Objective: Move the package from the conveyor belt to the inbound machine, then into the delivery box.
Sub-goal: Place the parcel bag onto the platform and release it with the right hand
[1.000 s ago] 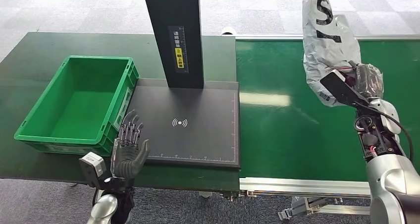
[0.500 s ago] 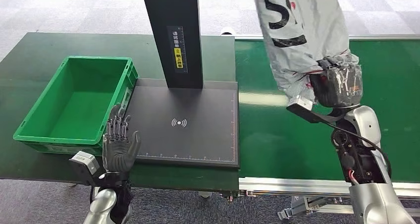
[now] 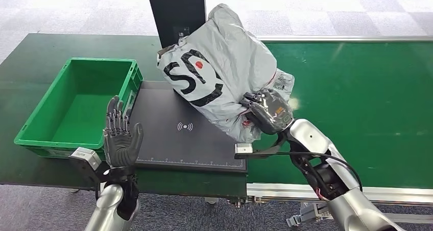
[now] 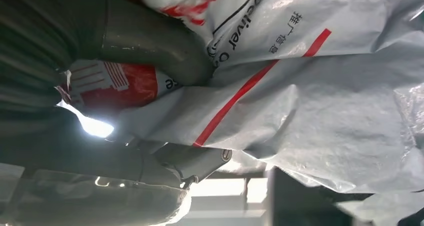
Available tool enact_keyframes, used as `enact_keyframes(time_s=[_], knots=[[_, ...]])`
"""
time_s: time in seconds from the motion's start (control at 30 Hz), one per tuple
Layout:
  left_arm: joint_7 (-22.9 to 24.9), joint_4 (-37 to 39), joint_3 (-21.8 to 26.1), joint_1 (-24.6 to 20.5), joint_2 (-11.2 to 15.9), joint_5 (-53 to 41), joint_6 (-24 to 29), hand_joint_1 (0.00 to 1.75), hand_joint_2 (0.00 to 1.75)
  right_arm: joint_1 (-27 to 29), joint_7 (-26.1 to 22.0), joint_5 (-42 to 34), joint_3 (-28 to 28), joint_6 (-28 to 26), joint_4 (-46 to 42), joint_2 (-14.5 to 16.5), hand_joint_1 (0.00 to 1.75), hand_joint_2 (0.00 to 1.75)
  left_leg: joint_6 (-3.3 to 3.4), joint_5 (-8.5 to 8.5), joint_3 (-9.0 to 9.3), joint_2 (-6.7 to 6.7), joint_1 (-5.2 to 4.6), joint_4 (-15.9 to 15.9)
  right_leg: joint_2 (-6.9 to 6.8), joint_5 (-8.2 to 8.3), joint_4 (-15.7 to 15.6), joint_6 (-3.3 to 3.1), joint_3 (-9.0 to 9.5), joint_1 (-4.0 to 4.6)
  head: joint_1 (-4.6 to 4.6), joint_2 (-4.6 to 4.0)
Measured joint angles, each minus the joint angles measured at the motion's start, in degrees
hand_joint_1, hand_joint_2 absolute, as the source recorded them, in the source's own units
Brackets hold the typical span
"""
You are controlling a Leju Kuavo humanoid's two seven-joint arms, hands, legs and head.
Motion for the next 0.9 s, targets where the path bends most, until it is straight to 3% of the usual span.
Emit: enact_keyframes(time_s=[0.23, 0.53, 0.7, 0.83, 0.87, 0.9], knots=[[0.0, 1.36, -1.22, -1.53, -0.17, 0.72, 0.54, 0.0, 1.75, -2.42, -2.42, -3.32, 9.96, 4.79, 12.41, 2.07, 1.75, 1.75, 0.0, 0.0, -0.01, -0.01, 0.0, 0.0, -0.01, 0.0, 0.0, 0.0, 0.0, 0.0, 0.02, 0.0], [-0.01, 2.55, -2.32, -2.01, -0.2, 1.67, 0.78, 0.0, 1.75, -4.3, -7.38, -7.11, 16.07, 6.6, 19.7, 2.67, 1.75, 1.75, 0.0, 0.0, 0.03, 0.04, -0.01, 0.01, 0.02, 0.0, -0.01, 0.0, 0.01, -0.01, 0.01, 0.0], [-0.01, 2.62, -2.54, -2.07, -0.23, 1.74, 0.88, 0.0, 1.75, -4.0, -10.05, -9.26, 17.74, -0.53, 19.4, 2.59, 1.75, 1.75, 0.0, 0.0, 0.04, 0.04, 0.0, 0.01, 0.03, 0.0, -0.01, 0.0, 0.01, 0.0, 0.01, 0.0], [-0.01, 3.22, -2.93, -2.58, -0.23, 1.74, 0.9, 0.0, 1.75, -2.7, -9.07, -9.31, 18.4, -7.24, 18.47, 2.82, 1.75, 1.75, 0.0, 0.0, 0.04, 0.04, 0.0, 0.0, 0.03, 0.0, -0.01, 0.0, 0.01, 0.0, 0.01, 0.0], [-0.01, 3.41, -3.05, -2.68, -0.23, 1.74, 0.88, 0.0, 1.75, -2.39, -8.67, -9.21, 18.53, -8.08, 18.35, 2.91, 1.72, 1.75, 0.0, 0.0, 0.04, 0.04, 0.0, 0.0, 0.03, 0.0, -0.01, 0.0, 0.01, 0.0, 0.01, 0.0], [-0.02, 3.57, -3.14, -2.74, -0.23, 1.74, 0.84, 0.0, 1.75, -2.12, -8.25, -9.04, 18.65, -8.63, 18.3, 2.99, 1.52, 1.75, 0.0, -0.01, 0.04, 0.05, 0.0, 0.0, 0.03, 0.0, -0.01, 0.0, 0.0, 0.0, 0.01, 0.01]])
